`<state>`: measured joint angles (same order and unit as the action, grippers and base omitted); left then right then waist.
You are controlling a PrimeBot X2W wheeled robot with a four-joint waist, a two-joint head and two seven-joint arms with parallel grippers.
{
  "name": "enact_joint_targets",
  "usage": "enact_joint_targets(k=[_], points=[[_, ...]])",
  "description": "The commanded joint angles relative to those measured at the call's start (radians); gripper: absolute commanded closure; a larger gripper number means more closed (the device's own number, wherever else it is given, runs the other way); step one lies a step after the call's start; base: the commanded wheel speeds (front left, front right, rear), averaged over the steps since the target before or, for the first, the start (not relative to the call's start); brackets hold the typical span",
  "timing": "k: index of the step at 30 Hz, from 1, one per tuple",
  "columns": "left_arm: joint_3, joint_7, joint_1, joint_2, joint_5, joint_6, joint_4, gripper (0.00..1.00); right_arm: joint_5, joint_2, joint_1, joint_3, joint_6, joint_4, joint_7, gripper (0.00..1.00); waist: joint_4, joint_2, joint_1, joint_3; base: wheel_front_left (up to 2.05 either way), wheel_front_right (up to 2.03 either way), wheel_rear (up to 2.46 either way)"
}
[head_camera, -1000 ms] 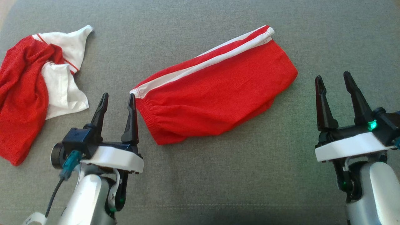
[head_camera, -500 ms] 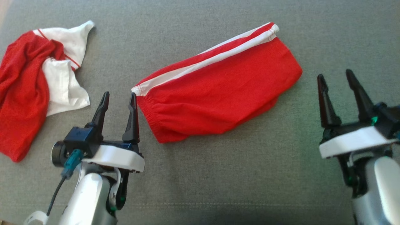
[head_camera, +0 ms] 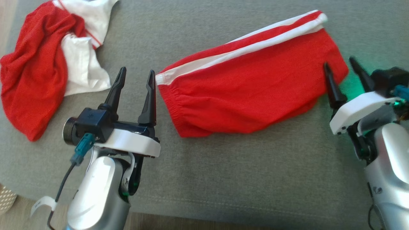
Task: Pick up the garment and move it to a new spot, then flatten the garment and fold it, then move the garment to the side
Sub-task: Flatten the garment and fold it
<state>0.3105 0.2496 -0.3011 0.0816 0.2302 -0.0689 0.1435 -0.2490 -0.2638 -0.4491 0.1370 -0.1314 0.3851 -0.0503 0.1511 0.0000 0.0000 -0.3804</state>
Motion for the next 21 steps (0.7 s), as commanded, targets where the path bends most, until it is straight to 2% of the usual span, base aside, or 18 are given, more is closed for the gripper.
enact_joint_targets(k=[1, 7, 8, 9, 14, 21], points=[[-0.032, 0.012, -0.032, 0.006, -0.012, 0.004, -0.031, 0.00, -0.008, -0.006, -0.017, 0.022, 0.001, 0.005, -0.017, 0.00, 0.021, 0.0000, 0.0000, -0.017, 0.00, 0.00, 0.00], [-0.042, 0.012, -0.023, -0.009, -0.018, 0.010, -0.027, 0.00, -0.045, 0.023, -0.059, 0.069, 0.001, 0.135, -0.107, 0.00, 0.023, 0.0000, 0.0000, -0.024, 0.00, 0.00, 0.00], [-0.044, 0.012, -0.022, -0.011, -0.020, 0.011, -0.026, 0.00, -0.054, 0.026, -0.064, 0.077, 0.001, 0.142, -0.112, 0.55, 0.021, 0.0000, 0.0000, -0.023, 0.00, 0.00, 0.00], [-0.046, 0.012, -0.021, -0.011, -0.022, 0.012, -0.026, 0.00, -0.064, 0.030, -0.067, 0.085, 0.001, 0.148, -0.121, 1.00, 0.017, 0.0000, 0.0000, -0.021, 0.00, 0.00, 0.00], [-0.057, 0.012, -0.013, -0.014, -0.034, 0.018, -0.025, 0.00, -0.101, 0.042, -0.064, 0.100, 0.001, 0.136, -0.101, 1.00, -0.007, 0.0000, 0.0000, -0.007, 0.00, 0.00, 0.00], [-0.075, 0.012, 0.008, -0.008, -0.046, 0.023, -0.029, 0.00, -0.118, 0.061, 0.016, 0.054, 0.001, 0.072, -0.052, 1.00, -0.053, 0.0000, 0.0000, 0.020, 0.00, 0.00, 0.00]])
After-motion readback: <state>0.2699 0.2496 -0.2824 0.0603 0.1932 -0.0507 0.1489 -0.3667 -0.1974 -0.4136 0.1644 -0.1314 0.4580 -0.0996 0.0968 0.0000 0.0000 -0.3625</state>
